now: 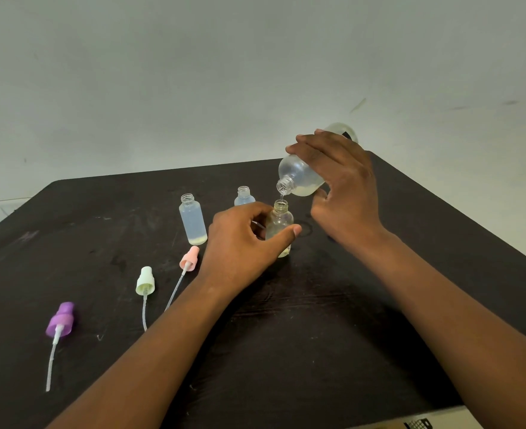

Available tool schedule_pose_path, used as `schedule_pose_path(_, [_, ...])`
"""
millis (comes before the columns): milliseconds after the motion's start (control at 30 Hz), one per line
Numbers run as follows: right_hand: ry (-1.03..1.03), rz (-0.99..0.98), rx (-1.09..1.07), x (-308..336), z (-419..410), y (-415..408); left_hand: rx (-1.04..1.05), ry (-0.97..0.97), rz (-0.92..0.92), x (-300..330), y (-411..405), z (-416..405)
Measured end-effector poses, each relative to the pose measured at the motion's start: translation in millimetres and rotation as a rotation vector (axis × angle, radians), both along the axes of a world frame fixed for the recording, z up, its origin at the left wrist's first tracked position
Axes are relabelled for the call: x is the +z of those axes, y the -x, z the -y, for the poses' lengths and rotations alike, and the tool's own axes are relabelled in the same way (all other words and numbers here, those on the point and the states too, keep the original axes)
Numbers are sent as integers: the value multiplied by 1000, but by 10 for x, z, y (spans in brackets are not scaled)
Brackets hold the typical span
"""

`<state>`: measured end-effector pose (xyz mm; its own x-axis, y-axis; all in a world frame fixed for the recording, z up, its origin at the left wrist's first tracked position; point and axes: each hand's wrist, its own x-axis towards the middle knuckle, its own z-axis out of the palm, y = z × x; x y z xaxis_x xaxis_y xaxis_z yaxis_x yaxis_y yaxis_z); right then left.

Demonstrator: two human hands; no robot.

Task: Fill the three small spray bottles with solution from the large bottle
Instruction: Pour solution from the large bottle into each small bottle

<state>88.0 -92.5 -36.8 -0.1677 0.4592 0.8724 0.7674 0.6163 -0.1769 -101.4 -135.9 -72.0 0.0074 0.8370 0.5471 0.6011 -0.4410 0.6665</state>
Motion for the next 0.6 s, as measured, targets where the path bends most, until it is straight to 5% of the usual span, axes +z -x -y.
schedule_pose_path(600, [-17,3,2,2,-7,1,1,-9,-8,-12,10,-14])
